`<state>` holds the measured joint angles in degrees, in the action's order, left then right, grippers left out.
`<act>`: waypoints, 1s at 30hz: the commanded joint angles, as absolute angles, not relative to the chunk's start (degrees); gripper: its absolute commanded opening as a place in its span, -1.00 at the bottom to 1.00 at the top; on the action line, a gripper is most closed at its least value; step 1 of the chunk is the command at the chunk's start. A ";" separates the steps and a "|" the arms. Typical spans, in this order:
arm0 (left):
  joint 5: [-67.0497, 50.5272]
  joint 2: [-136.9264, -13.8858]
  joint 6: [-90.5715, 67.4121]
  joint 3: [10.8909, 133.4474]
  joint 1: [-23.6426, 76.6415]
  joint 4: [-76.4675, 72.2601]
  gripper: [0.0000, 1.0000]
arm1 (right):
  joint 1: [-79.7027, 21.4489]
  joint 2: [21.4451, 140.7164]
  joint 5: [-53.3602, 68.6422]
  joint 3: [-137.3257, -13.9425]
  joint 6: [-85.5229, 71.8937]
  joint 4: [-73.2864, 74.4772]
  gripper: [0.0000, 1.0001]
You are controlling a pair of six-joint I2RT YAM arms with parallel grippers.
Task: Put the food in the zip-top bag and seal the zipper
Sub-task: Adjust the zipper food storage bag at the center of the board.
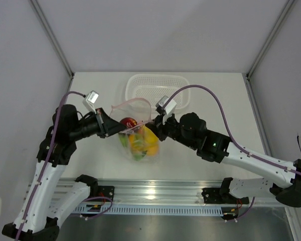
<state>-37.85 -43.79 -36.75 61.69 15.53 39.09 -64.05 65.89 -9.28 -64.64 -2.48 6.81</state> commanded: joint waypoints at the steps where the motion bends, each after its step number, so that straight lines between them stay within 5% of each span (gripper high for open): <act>1: -37.89 -38.94 -38.93 58.47 15.64 37.10 -0.99 | -63.20 62.93 -9.67 -63.47 -2.19 5.46 -1.00; 9: -37.70 -40.95 -40.60 43.42 15.73 31.74 -0.99 | -60.29 63.54 -7.03 -54.32 -9.05 2.72 -1.00; 21: -38.76 -43.95 -40.08 66.97 16.00 36.91 -0.99 | -58.27 67.06 -6.15 -69.43 -0.88 8.09 -1.00; 30: -37.27 -40.17 -40.69 49.50 16.08 33.50 -0.99 | -57.13 65.83 -5.28 -60.57 -5.97 3.61 -1.00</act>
<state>-37.56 -39.86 -40.14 55.31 15.90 34.44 -58.46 66.70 -3.97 -63.26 -3.68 6.55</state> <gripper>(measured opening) 0.004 0.090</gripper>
